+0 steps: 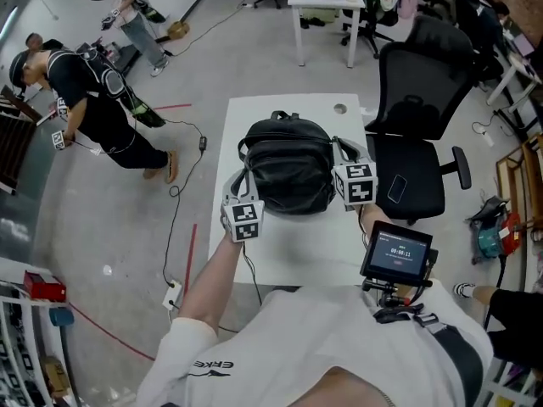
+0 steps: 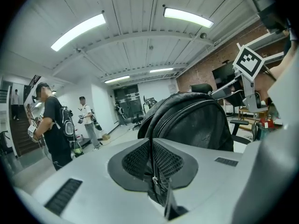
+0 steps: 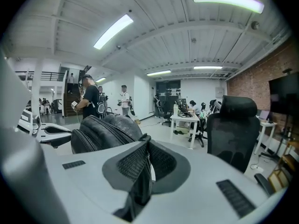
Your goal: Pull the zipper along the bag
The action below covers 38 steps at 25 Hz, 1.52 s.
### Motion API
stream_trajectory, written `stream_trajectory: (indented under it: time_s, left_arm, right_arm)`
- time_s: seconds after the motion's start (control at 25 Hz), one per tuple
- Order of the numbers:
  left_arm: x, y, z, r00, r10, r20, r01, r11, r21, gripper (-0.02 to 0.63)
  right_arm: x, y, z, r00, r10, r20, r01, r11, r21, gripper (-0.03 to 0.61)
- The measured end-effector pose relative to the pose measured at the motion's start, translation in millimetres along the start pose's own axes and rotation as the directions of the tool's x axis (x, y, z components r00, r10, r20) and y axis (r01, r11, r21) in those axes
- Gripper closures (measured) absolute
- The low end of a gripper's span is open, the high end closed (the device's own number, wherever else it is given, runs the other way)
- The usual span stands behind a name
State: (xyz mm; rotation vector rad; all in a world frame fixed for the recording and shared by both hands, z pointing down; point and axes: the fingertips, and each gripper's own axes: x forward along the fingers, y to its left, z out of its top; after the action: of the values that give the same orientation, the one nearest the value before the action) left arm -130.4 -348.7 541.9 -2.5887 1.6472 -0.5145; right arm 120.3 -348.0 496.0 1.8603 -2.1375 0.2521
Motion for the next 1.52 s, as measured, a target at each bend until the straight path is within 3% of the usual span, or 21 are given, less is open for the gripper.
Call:
stream_trajectory:
  time_s: [0.36,0.76,1.52]
  left_arm:
    - [27.7,-9.0,-13.3,0.993,-0.111,0.026,0.111,0.994,-0.009,0.609]
    - [26.7,-20.5,-8.8,0.986,-0.165,0.031,0.165,0.986,0.005,0.609]
    - [31.2,-1.6,-15.7,0.972,-0.224,0.066,0.223,0.975,0.021,0.609]
  right_arm:
    - [4.0,-3.2,9.5,0.998,-0.057,0.014,0.057,0.998,-0.004,0.560]
    - [1.6,2.2,30.8,0.997,-0.064,0.038,0.065,0.998,-0.016,0.560]
    - [24.2,50.0,55.2,0.997,-0.062,0.043,0.065,0.995,-0.075,0.560]
